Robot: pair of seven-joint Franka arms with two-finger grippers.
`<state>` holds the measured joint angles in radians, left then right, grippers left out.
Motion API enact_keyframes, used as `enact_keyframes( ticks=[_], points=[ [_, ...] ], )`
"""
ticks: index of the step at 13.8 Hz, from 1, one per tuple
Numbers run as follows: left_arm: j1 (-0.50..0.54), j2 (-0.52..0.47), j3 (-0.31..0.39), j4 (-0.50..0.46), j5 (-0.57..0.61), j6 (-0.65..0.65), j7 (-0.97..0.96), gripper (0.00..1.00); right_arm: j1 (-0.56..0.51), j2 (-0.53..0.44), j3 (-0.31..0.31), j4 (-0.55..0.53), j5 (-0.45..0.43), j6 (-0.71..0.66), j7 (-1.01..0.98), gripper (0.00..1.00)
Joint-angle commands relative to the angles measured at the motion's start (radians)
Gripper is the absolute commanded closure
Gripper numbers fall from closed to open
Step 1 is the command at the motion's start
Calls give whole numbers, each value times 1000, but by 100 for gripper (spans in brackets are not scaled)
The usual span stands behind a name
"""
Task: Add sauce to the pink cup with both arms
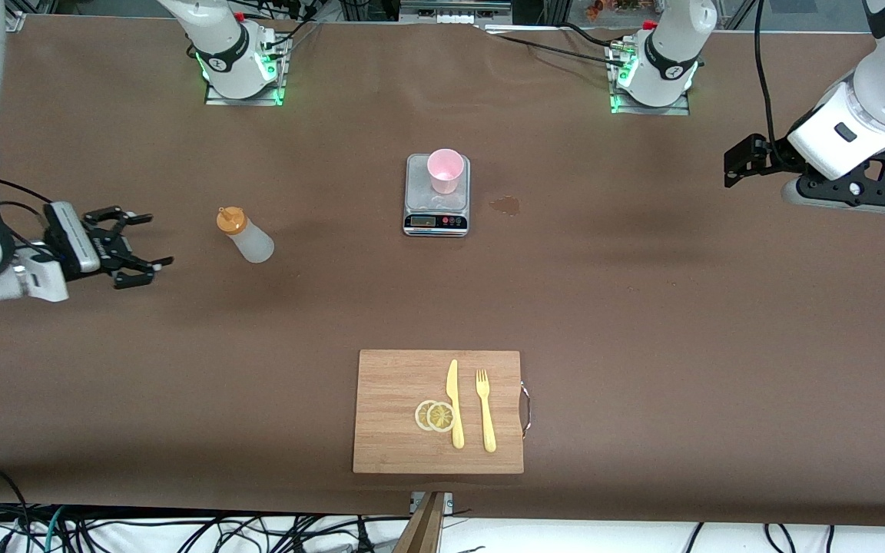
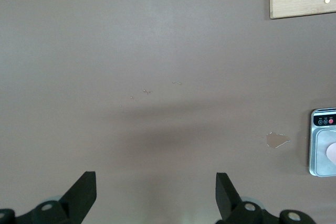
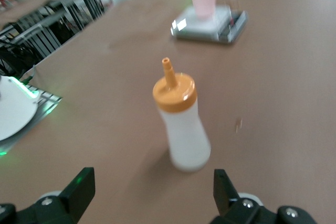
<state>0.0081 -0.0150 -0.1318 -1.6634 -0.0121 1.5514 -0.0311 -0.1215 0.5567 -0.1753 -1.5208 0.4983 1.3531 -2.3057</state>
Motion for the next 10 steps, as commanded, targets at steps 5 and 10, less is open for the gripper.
enact_keyframes(
  ticks=[5, 10],
  points=[
    [-7, 10, -3, 28, -14, -19, -6, 0, 80, -309, 34, -87, -178, 87, 611, 0],
    [-8, 10, -3, 28, -12, -19, -7, 0, 120, -458, 99, -128, -275, 142, 1128, 0]
  ],
)
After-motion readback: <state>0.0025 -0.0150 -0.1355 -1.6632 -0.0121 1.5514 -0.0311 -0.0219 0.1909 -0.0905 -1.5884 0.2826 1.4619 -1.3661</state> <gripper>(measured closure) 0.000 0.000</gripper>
